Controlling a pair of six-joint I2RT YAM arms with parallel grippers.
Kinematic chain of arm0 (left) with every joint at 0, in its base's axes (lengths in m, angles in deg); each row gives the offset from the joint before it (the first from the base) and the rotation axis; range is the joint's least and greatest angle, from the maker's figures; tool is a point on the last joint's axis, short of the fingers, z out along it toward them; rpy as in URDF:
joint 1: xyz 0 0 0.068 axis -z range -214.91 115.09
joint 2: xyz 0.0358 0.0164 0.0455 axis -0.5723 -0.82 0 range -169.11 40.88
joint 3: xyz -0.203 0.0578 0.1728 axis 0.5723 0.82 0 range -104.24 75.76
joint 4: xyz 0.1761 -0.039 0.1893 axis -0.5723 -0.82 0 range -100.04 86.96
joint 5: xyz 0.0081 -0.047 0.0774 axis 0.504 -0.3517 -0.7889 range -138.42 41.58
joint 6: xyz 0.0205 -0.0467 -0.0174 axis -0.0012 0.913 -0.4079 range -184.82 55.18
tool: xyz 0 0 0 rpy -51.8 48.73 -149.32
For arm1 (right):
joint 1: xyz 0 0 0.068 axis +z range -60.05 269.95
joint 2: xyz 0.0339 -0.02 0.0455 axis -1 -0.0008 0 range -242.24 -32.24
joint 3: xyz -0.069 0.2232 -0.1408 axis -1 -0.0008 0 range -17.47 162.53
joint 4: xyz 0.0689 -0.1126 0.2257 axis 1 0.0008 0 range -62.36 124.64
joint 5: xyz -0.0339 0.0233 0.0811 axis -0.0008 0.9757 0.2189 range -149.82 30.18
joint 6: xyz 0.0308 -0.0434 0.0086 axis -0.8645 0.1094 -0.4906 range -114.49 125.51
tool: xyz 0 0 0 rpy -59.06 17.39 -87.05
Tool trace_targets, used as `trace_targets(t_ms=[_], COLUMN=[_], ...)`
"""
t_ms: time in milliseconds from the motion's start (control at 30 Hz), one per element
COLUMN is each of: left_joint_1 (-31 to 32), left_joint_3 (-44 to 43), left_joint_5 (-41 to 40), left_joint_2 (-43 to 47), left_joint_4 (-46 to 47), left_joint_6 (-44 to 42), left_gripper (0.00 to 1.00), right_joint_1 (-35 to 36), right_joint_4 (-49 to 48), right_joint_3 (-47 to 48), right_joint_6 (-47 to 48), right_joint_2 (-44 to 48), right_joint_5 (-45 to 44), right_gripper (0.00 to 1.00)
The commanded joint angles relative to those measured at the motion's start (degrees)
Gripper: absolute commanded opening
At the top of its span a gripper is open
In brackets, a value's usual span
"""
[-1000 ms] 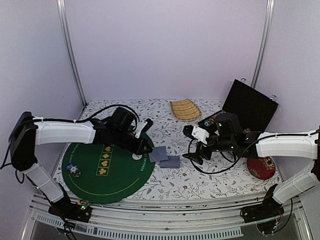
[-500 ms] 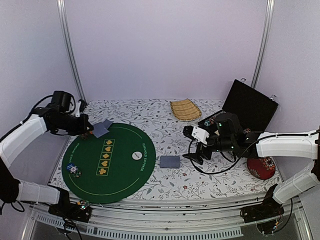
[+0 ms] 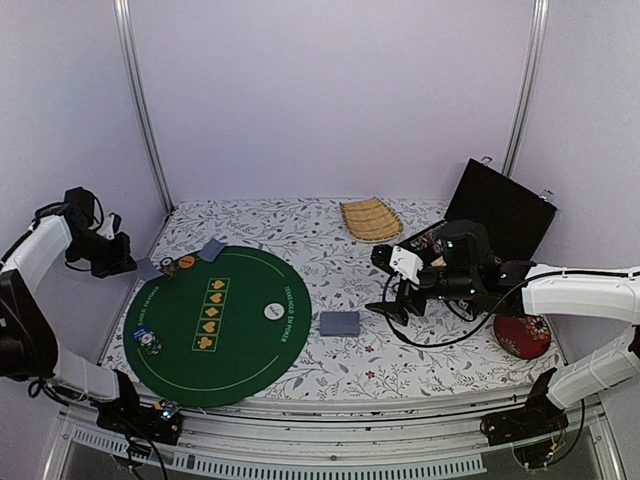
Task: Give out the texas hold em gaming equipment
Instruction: Distribute the poker card in the small blind area.
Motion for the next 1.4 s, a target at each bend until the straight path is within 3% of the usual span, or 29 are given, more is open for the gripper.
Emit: trace_targets(t_ms=[0, 100, 267, 433, 567, 900, 1367], left_joint_1=[-0.21, -0.09, -0.08, -0.21, -0.34, -0.66, -0.56], left_joint_3=[-5.85, -4.79, -2.40, 1.10, 2.44, 5.31, 6.26], left_joint_5=[-2.84, -10.43, -5.10, -9.33, -10.58, -23.16, -32.34], left_joint_2=[-4.46, -5.51, -6.92, -9.65, -11.92, -19.64, -22.31], left_joint_4=[-2.10, -0.81, 0.90, 2.88, 4.40, 5.61, 6.26], left_joint_6=[-6.88, -9.92, -15.50, -19.57, -20.04, -19.96, -20.34], left_gripper=[0.00, 0.00, 0.00, 0.00, 0.00, 0.00, 0.00], right_joint_1=[-0.25, -0.26, -0.64, -0.73, -0.74, -0.87, -0.85], right_joint_4=[-1.16, -1.63, -1.70, -1.63, -1.58, -1.46, -1.18], right_joint_3=[-0.22, -0.39, -0.30, -0.25, -0.24, -0.29, -0.26], right_joint_6=[0.59, 0.67, 0.50, 0.50, 0.50, 0.54, 0.67], right_joint_2=[1.74, 1.97, 1.90, 1.99, 1.99, 2.51, 2.52], right_joint_5=[1.48, 1.80, 3.60, 4.01, 4.37, 4.19, 3.96], right_gripper=[0.99, 0.99, 0.99, 0.99, 0.99, 0.99, 0.99])
